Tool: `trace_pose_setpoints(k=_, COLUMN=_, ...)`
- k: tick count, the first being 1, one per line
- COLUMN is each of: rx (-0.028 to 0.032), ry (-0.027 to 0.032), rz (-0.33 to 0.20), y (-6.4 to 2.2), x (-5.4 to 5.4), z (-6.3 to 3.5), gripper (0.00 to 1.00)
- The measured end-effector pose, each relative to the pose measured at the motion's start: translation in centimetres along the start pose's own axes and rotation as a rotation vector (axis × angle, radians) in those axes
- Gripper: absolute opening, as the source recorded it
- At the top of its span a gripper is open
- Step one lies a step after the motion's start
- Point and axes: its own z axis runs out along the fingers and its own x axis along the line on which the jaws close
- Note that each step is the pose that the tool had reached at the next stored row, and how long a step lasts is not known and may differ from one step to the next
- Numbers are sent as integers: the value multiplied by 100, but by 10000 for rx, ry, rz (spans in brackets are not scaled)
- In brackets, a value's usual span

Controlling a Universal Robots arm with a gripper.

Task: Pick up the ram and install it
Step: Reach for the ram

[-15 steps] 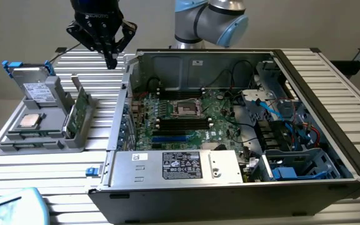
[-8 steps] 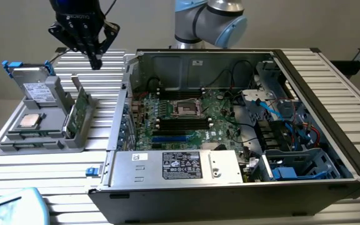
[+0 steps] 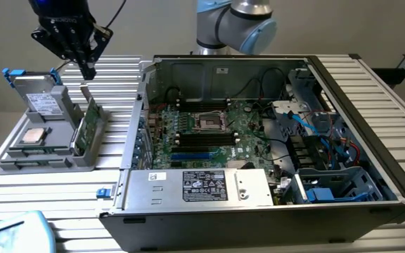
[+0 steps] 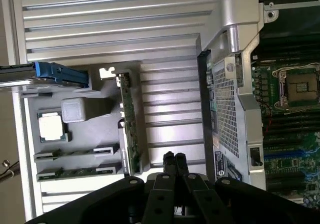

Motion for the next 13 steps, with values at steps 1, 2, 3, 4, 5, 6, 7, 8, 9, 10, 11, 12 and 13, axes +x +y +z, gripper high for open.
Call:
trace_pose_setpoints(k=1, rx=1, ry=6, rz=1, y=-5, x=48, z=2, gripper=11)
trace_pose_setpoints(k=2, rx=2, ry=11, rz=2, y=-9, x=93, z=5, gripper=11)
trace_pose_setpoints(k=3, rx=2, ry=17, rz=1, y=-14, x=138, z=8, gripper=11)
trace_pose_setpoints(k=4, rx=3, ry=23, rz=1, y=-19, x=183, z=10, gripper=11)
trace_pose_setpoints(k=5, rx=3, ry=29, rz=1, y=-24, x=229, z=12, gripper=11)
trace_pose_setpoints(k=6, rx=4, ry=35, rz=2, y=-29, x=274, z=15, gripper=11)
trace_pose_setpoints(k=7, rx=5, ry=41, rz=2, y=-33, x=319, z=17, gripper=11)
trace_pose_setpoints(k=8, rx=5, ry=44, rz=3, y=-38, x=364, z=20, gripper=11)
trace_pose_setpoints(k=9, rx=5, ry=49, rz=2, y=-43, x=408, z=23, gripper=11)
trace_pose_setpoints(k=10, rx=6, ry=55, rz=1, y=-48, x=453, z=26, gripper=11)
trace_pose_setpoints(k=11, rx=7, ry=61, rz=0, y=-52, x=499, z=28, gripper=11)
trace_pose_setpoints(k=12, rx=7, ry=66, rz=-1, y=-57, x=545, z=32, gripper=11)
trace_pose_setpoints(k=13, rx=8, ry=72, rz=-2, y=-62, x=590, z=35, gripper=11)
